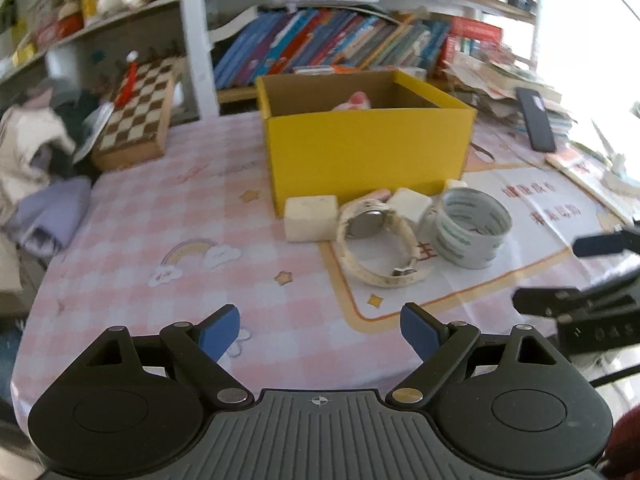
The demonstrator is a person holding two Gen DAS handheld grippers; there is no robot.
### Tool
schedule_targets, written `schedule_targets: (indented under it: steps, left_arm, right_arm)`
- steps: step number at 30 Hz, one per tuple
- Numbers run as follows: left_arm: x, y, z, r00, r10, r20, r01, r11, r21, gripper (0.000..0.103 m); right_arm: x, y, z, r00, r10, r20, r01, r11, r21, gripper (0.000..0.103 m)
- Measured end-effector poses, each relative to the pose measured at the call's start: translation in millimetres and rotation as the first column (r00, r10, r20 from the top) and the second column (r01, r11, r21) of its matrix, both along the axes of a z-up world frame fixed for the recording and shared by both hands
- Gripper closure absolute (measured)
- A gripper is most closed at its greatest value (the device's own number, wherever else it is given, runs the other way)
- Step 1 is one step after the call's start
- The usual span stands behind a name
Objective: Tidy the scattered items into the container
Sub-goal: 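Withdraw both tools from the box back toward the remaining items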
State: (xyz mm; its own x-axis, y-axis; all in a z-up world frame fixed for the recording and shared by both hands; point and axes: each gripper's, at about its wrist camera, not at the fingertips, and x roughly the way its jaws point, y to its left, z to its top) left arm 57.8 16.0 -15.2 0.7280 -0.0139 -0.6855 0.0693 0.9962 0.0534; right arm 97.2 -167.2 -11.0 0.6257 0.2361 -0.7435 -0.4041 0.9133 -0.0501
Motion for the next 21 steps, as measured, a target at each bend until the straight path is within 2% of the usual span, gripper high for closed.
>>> schedule_targets:
  steps: [5, 9, 12, 21]
  left_arm:
    - [0.9, -6.2, 2.0, 0.999, -0.030, 0.013, 0.030, 0.999, 0.012, 0.013]
    - [4.6, 2.1, 0.0, 1.000, -0.014, 0.010, 0.014, 0.999, -0.052, 0.014]
    - [7.9, 4.5, -0.8, 1.000, -0.012, 0.016, 0.013, 0.997, -0.070, 0.015]
    - [27.2, 5.7, -15.3, 1.000, -0.025, -0.018, 0.023, 0.995, -0.098, 0.015]
  right_arm:
    - [3.8, 3.4, -1.2, 1.000, 0.019, -0.002, -0.019, 1.000, -0.001, 0.014]
    - [6.8, 4.6, -6.2, 0.999, 0.048, -0.008, -0.048, 0.999, 0.012, 0.014]
    - [9.3, 5.6, -8.6, 0.998, 0.065, -0.007, -0.065, 0.998, 0.020, 0.013]
    - [33.7, -0.5, -15.9, 1.000, -0.004, -0.031, 0.004, 1.000, 0.007, 0.011]
